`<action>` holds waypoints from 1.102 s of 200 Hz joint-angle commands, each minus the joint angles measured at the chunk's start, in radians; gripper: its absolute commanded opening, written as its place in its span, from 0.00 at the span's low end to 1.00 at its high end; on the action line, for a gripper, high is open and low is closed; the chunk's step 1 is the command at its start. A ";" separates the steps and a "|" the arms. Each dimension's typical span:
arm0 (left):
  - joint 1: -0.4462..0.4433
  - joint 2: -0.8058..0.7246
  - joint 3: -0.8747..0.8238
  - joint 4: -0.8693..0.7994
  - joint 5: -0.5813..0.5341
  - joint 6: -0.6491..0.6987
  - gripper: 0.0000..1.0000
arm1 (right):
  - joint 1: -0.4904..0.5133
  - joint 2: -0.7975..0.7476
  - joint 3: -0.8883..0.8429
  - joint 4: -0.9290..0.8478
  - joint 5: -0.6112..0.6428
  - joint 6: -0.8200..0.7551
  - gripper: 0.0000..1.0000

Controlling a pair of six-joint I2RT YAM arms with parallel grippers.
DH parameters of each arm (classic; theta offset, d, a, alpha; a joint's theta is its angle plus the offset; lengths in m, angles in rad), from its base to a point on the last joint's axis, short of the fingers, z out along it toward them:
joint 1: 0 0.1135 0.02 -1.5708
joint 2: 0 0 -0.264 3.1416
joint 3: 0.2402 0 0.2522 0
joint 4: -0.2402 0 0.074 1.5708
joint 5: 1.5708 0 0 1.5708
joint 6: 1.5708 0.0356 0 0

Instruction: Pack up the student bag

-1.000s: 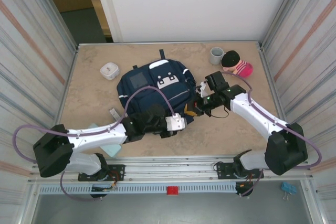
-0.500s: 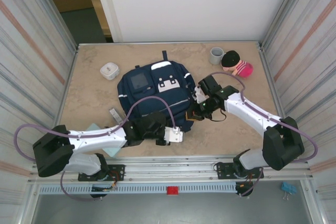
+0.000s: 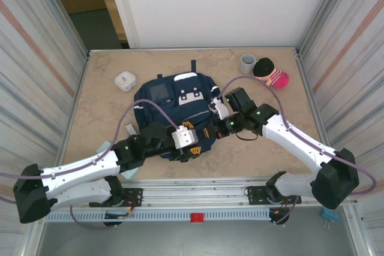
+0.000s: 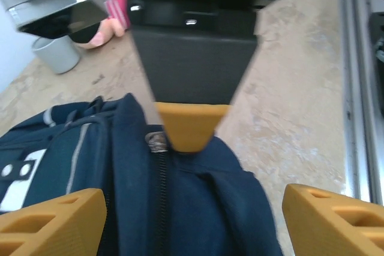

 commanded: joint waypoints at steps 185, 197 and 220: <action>0.315 -0.168 0.067 -0.222 0.551 0.157 0.00 | -0.415 0.115 -0.157 0.377 0.144 0.083 0.00; 0.315 -0.172 0.079 -0.231 0.576 0.159 0.00 | -0.427 0.170 -0.142 0.440 0.156 0.102 0.00; 0.315 -0.160 0.088 -0.265 0.566 0.175 0.00 | -0.425 0.228 -0.109 0.516 0.117 0.109 0.00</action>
